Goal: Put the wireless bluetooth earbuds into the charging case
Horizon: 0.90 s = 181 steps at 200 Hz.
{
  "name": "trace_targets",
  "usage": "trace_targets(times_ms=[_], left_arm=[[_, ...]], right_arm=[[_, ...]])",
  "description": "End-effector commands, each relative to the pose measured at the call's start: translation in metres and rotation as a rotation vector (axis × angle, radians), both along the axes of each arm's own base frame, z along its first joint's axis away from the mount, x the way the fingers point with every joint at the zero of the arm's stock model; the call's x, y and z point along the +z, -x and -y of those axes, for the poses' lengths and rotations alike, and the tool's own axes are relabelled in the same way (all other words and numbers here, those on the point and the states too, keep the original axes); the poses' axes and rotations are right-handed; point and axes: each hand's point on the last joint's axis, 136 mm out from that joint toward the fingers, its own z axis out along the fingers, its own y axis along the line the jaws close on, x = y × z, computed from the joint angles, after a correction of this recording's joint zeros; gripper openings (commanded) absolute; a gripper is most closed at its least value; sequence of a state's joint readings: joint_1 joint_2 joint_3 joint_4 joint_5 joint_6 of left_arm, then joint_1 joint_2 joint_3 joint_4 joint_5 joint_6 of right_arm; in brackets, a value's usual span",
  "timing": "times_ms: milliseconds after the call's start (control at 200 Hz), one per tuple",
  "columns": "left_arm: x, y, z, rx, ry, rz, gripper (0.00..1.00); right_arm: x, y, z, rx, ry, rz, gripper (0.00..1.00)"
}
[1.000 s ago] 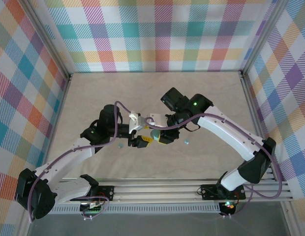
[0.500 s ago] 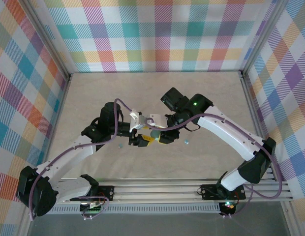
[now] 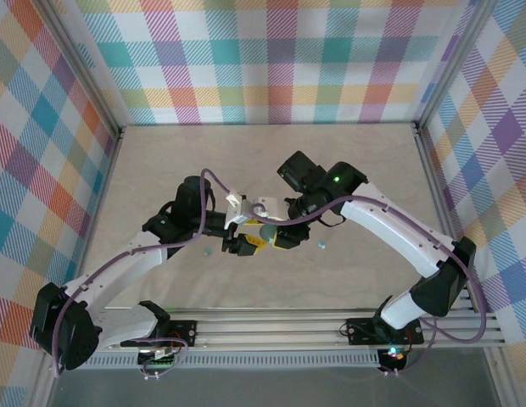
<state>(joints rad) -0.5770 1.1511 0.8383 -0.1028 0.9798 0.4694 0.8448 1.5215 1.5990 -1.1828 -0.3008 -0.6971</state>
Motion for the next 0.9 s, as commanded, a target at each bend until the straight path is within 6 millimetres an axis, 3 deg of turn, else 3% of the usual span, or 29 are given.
trace_targets(times_ms=[0, 285, 570, 900], left_arm=[[0.0128, 0.0068, 0.0043, -0.049, 0.022, 0.033, 0.62], [0.0134, 0.0082, 0.0064, -0.073, 0.022, 0.020, 0.50], [0.0101, 0.0103, 0.0051, -0.076, 0.015, 0.022, 0.57], [0.0095, 0.0105, 0.0056, -0.083, 0.014, 0.025, 0.54]], right_arm=[[0.0133, 0.0075, -0.0037, 0.045, -0.046, 0.004, 0.00], [0.0158, 0.0074, -0.0060, 0.046, -0.061, 0.005, 0.00], [0.0146, 0.0068, -0.0024, 0.048, -0.066, 0.033, 0.00], [0.0159, 0.0092, -0.0034, 0.051, -0.071, 0.015, 0.00]])
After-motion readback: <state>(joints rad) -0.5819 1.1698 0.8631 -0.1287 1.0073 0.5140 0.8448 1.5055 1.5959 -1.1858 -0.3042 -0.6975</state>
